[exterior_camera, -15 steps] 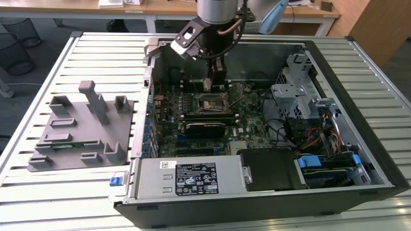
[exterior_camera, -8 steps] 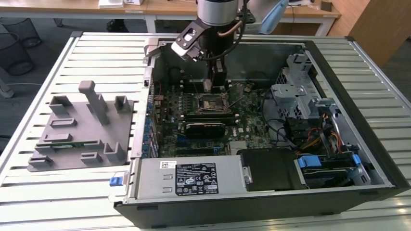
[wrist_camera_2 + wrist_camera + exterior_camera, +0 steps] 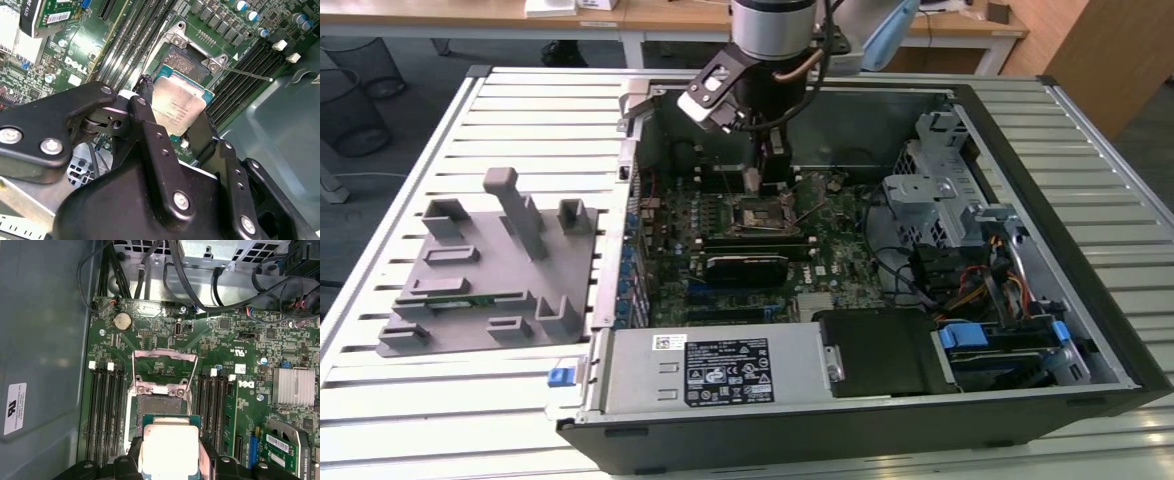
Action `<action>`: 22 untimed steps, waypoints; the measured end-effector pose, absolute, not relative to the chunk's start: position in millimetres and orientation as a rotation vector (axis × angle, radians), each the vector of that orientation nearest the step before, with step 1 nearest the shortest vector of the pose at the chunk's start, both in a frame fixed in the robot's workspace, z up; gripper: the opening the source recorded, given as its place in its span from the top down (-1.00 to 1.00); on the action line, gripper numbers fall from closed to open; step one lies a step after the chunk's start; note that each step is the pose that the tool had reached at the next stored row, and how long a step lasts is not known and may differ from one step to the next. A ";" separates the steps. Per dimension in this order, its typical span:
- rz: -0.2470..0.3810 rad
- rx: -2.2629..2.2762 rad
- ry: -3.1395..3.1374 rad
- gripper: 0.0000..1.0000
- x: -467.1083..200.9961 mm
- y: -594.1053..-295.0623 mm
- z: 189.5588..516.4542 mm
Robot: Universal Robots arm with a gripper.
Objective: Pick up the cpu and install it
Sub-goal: 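Place the cpu into insertion slot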
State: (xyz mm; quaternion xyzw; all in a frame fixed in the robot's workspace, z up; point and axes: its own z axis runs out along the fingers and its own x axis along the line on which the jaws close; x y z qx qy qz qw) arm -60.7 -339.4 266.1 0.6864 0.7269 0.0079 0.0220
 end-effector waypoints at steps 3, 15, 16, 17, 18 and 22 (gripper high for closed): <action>0.024 2.127 2.252 -0.06 -60.4 -338.8 263.9; 0.022 2.128 2.253 -0.06 -59.5 -336.6 253.6; 0.022 2.128 2.253 -0.06 -59.5 -336.6 252.7; 0.022 2.128 2.253 -0.06 -59.5 -336.6 251.9; 0.022 2.128 2.253 -0.06 -59.4 -336.6 251.1; 0.022 2.128 2.253 -0.06 -59.3 -336.6 248.2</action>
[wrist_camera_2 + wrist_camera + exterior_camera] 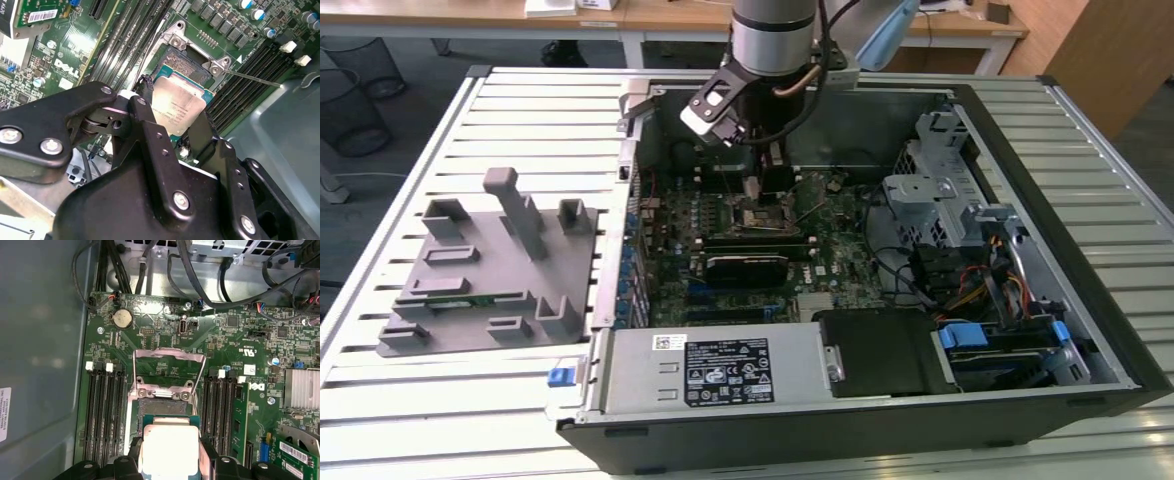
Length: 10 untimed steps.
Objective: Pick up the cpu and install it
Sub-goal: 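Place the cpu into insertion slot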
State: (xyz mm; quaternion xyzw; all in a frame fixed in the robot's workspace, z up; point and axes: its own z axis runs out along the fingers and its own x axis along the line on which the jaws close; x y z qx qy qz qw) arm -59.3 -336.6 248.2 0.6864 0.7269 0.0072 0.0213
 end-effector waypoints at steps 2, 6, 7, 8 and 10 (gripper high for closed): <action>0.022 2.128 2.253 -0.06 -59.3 -336.6 246.8; 0.022 2.128 2.252 -0.06 -59.1 -336.6 244.1; 0.022 2.129 2.252 -0.06 -59.0 -336.6 243.5; 0.022 2.129 2.252 -0.06 -58.9 -336.6 242.9; 0.022 2.129 2.252 -0.06 -58.7 -336.6 241.6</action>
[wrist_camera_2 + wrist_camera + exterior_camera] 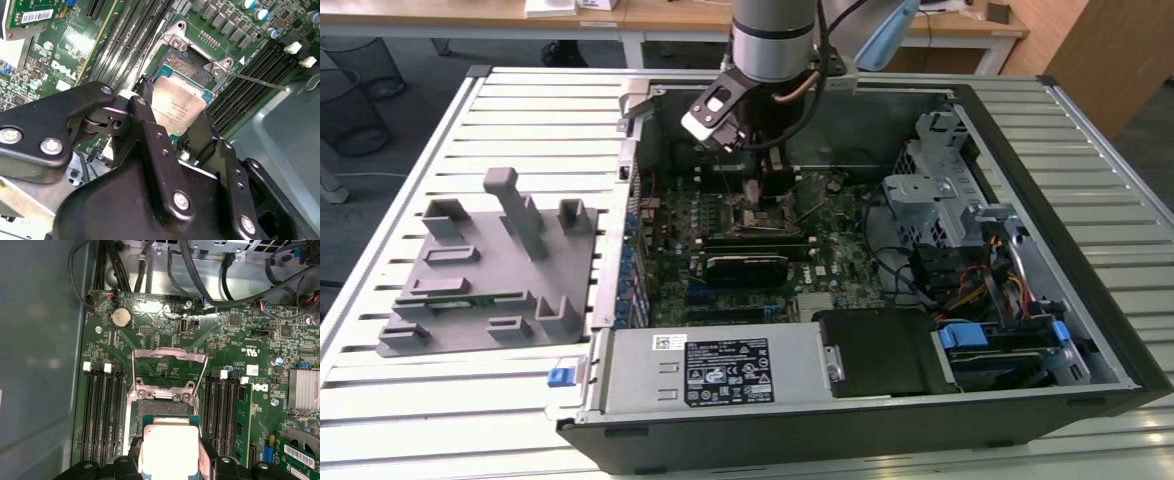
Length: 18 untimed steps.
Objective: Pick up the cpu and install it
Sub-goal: 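Place the cpu into insertion slot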
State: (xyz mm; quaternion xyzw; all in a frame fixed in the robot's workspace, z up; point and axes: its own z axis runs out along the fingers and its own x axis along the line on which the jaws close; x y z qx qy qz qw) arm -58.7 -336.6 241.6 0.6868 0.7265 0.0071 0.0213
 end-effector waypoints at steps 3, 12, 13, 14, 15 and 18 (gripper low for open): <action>0.022 2.129 2.252 -0.06 -58.2 -336.6 239.7; 0.022 2.130 2.251 -0.06 -57.4 -336.5 234.6; 0.022 2.130 2.251 -0.06 -57.2 -336.5 234.1; 0.022 2.130 2.251 -0.06 -57.1 -336.5 233.7; 0.022 2.130 2.251 -0.06 -57.0 -336.5 233.4; 0.022 2.130 2.251 -0.06 -56.8 -336.5 233.2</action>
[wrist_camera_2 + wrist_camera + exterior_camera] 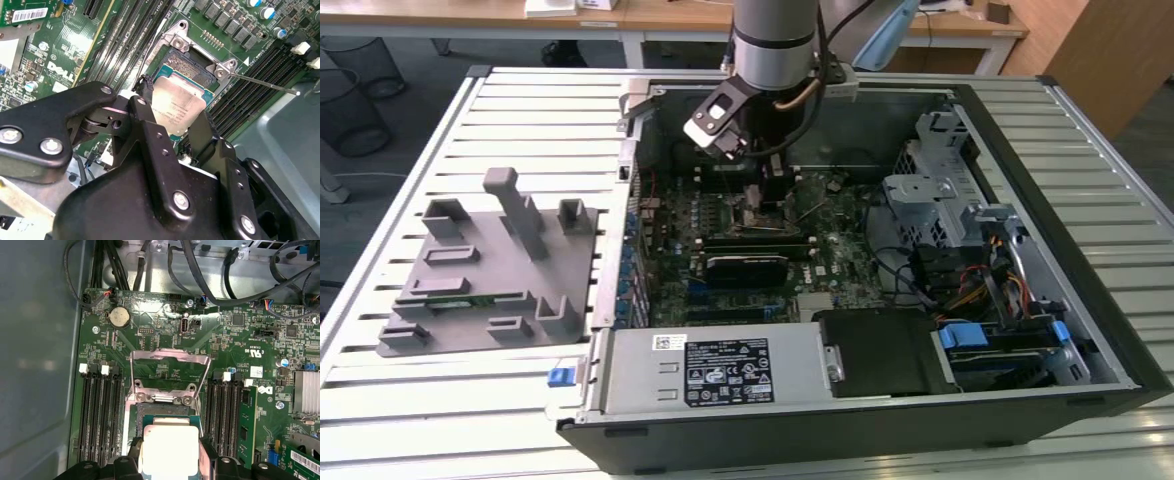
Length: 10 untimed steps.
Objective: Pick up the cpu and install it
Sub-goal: 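Place the cpu into insertion slot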
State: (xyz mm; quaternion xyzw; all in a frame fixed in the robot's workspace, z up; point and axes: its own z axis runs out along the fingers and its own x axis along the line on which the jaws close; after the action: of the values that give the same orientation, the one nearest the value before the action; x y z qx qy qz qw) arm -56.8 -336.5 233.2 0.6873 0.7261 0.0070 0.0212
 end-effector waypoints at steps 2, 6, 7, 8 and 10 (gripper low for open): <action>0.022 2.130 2.251 -0.06 -56.6 -336.4 233.0; 0.022 2.132 2.249 -0.06 -56.6 -335.9 232.3; 0.022 2.133 2.248 -0.06 -56.6 -335.8 232.1; 0.022 2.134 2.248 -0.06 -56.6 -335.7 232.0; 0.022 2.134 2.247 -0.06 -56.6 -335.7 231.7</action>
State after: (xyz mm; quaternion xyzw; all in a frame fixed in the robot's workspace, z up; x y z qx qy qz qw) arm -56.6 -335.7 231.7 0.6885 0.7249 0.0070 0.0212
